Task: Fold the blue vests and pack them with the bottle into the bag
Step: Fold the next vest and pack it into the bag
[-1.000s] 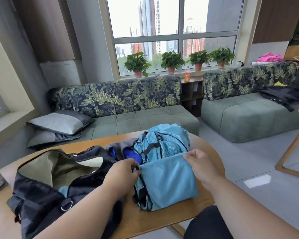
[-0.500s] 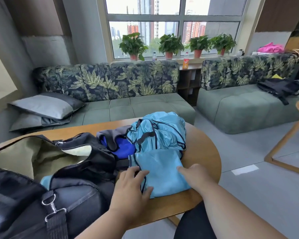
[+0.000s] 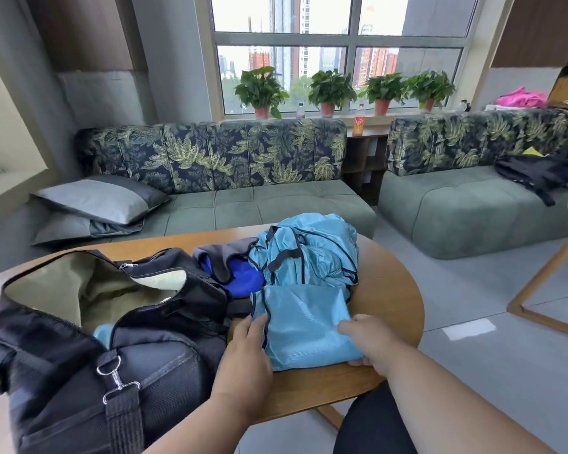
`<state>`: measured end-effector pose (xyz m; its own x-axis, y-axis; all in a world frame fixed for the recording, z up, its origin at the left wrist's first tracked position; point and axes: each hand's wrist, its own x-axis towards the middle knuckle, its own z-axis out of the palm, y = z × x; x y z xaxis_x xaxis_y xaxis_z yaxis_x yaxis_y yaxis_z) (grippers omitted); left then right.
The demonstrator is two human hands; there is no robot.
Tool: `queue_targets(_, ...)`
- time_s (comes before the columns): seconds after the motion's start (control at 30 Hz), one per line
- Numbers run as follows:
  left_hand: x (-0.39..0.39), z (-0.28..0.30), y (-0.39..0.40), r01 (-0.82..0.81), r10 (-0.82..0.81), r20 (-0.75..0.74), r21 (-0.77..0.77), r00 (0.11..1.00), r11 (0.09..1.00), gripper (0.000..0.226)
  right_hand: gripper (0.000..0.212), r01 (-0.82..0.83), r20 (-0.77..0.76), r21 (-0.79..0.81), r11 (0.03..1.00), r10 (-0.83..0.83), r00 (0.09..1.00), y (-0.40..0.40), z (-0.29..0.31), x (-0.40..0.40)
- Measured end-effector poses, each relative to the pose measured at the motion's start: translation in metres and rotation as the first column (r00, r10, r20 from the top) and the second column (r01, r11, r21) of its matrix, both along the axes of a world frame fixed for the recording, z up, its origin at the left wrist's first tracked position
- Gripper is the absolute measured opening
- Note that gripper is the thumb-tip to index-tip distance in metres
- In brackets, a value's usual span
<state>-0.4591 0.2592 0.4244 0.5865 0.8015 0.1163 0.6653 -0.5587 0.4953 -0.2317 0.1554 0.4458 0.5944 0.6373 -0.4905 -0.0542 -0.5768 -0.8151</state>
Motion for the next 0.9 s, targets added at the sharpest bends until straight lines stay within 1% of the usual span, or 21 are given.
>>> queue_targets(0.07, -0.001, -0.002, -0.001, 0.049, -0.048, -0.066, 0.019, 0.997, 0.999, 0.078, 0.018, 0.042, -0.123, 0.035, 0.998, -0.037, 0.992, 0.001, 0.002, -0.002)
queue_targets(0.17, -0.001, -0.005, -0.001, 0.098, -0.093, -0.18, 0.016, 0.979, 0.995, 0.072, 0.022, 0.077, -0.204, 0.06, 0.995, -0.063, 0.977, 0.0, 0.001, 0.0)
queue_targets(0.23, 0.0, -0.006, -0.002, 0.059, -0.057, -0.235, 0.002, 0.97, 0.998, 0.069, 0.024, 0.082, -0.226, 0.054, 0.995, -0.068, 0.972, -0.001, -0.001, 0.003)
queue_targets(0.3, 0.002, -0.003, -0.004, 0.03, -0.033, -0.259, -0.015, 0.965, 0.999, 0.07, 0.029, 0.064, -0.246, 0.036, 0.997, -0.053, 0.968, -0.001, -0.005, 0.004)
queue_targets(0.4, 0.004, -0.001, -0.003, 0.036, -0.042, -0.294, -0.025, 0.955, 0.999, 0.068, 0.034, 0.051, -0.267, 0.035, 0.998, -0.04, 0.963, 0.0, -0.008, 0.004)
queue_targets(0.53, 0.004, -0.005, 0.001, 0.017, -0.031, -0.264, -0.058, 0.964, 0.998, 0.073, 0.029, 0.055, -0.306, 0.107, 0.993, -0.02, 0.952, 0.002, -0.007, 0.004)
queue_targets(0.7, 0.004, -0.003, 0.001, -0.004, -0.021, -0.205, -0.122, 0.979, 0.992, 0.075, 0.028, 0.076, -0.256, 0.176, 0.981, -0.029, 0.966, 0.002, -0.002, -0.001)
queue_targets(0.77, 0.001, -0.001, 0.0, 0.006, -0.025, -0.115, -0.163, 0.993, 0.987, 0.079, 0.027, 0.089, -0.215, 0.241, 0.967, -0.036, 0.976, 0.0, 0.008, -0.003)
queue_targets(0.83, -0.002, 0.005, -0.003, 0.026, -0.026, 0.004, -0.199, 1.0, 0.98, 0.083, 0.024, 0.02, -0.056, 0.295, 0.955, -0.003, 0.998, -0.003, 0.024, -0.005)
queue_targets(0.9, -0.004, 0.014, -0.003, 0.037, -0.011, 0.114, -0.227, 0.993, 0.973, 0.085, 0.022, -0.108, 0.17, 0.312, 0.944, 0.056, 0.984, -0.007, 0.052, -0.007)
